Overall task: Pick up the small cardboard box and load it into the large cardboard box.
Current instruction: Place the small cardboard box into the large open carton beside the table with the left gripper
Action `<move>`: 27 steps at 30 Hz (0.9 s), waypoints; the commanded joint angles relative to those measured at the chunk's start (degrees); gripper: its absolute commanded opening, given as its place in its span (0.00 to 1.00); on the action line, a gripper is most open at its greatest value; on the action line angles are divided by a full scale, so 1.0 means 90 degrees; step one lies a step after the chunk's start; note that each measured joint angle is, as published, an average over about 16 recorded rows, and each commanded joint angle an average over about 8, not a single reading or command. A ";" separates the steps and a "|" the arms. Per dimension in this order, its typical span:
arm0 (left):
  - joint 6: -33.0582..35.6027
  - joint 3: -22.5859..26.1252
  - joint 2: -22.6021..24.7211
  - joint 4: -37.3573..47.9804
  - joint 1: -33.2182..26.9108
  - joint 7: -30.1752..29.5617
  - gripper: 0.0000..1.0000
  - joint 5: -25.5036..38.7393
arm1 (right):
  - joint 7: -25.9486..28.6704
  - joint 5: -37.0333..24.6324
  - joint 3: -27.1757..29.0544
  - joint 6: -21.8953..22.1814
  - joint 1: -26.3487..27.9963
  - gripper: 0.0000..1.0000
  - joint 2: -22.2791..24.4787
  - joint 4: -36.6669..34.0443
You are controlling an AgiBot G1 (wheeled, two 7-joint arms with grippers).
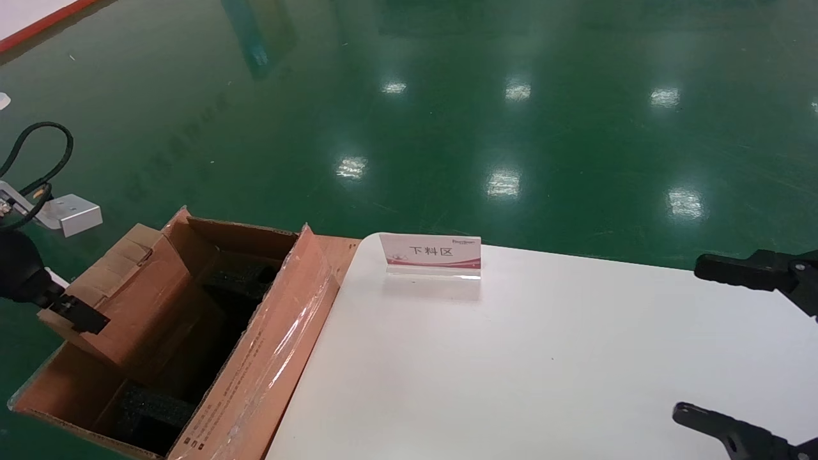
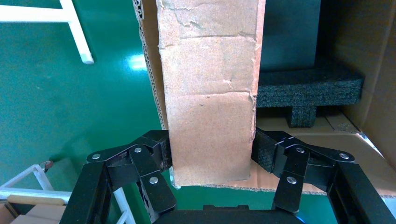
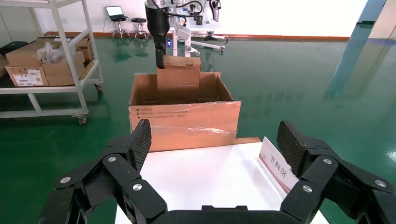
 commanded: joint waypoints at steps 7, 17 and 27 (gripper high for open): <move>-0.0203 -0.0010 -0.0001 0.0050 0.0285 -0.0092 0.00 0.0003 | -0.0001 0.0002 -0.0003 0.0001 0.0001 1.00 0.0001 0.0000; -0.0428 -0.0066 0.0092 0.0283 0.0764 -0.0176 0.00 -0.0073 | -0.0003 0.0004 -0.0006 0.0003 0.0001 1.00 0.0002 0.0000; -0.0485 -0.0129 0.0190 0.0572 0.1260 -0.0205 0.00 -0.0221 | -0.0005 0.0006 -0.0009 0.0004 0.0002 1.00 0.0004 0.0000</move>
